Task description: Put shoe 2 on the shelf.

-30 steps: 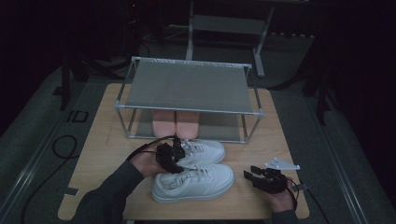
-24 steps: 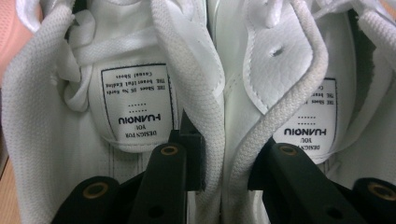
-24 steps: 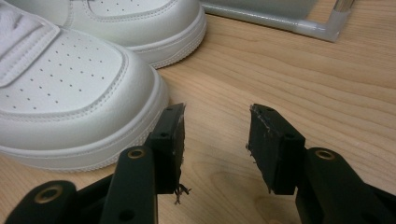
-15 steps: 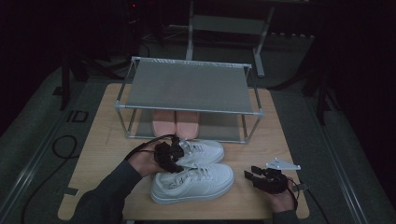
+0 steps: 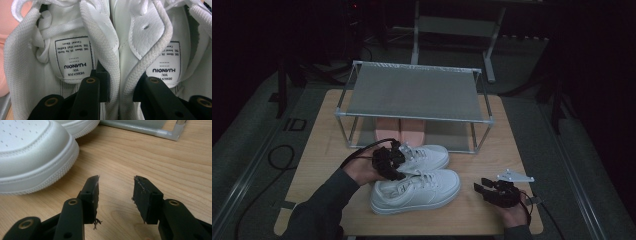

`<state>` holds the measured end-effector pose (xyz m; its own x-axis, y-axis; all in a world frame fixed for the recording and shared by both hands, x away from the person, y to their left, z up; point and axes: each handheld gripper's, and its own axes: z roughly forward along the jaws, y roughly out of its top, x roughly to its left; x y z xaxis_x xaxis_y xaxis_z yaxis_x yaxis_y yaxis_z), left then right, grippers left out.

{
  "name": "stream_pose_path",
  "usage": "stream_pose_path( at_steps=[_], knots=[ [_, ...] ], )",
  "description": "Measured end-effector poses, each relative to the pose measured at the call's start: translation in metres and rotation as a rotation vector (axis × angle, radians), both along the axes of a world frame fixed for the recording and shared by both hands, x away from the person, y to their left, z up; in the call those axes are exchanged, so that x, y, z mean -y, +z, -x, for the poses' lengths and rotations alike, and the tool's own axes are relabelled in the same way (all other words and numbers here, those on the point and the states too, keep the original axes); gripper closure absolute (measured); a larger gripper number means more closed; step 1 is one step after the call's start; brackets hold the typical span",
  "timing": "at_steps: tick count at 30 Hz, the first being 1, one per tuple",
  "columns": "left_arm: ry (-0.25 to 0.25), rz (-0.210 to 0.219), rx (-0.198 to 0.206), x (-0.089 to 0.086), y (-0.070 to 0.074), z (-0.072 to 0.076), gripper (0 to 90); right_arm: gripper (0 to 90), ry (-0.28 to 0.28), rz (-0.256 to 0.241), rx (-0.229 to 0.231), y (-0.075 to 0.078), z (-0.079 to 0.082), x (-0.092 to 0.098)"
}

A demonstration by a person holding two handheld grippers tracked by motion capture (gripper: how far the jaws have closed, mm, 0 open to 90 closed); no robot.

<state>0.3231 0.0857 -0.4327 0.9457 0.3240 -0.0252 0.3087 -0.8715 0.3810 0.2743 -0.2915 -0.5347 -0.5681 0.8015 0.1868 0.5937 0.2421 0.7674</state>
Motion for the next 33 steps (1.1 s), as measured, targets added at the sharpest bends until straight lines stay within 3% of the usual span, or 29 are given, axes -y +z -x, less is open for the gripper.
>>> stream_pose_path(
  at_steps=[13,25,33],
  knots=[
    [0.019,0.015,0.0,-0.005,0.015,-0.005,75.9,54.5,-0.007,-0.003,0.001,0.0,0.0,0.003],
    [0.029,0.056,0.004,-0.014,0.032,-0.006,75.8,53.6,-0.014,-0.006,-0.005,0.0,0.0,0.004],
    [0.01,0.05,0.011,-0.018,0.045,-0.005,75.8,53.4,-0.015,-0.006,-0.005,0.0,0.0,0.004]
  ],
)
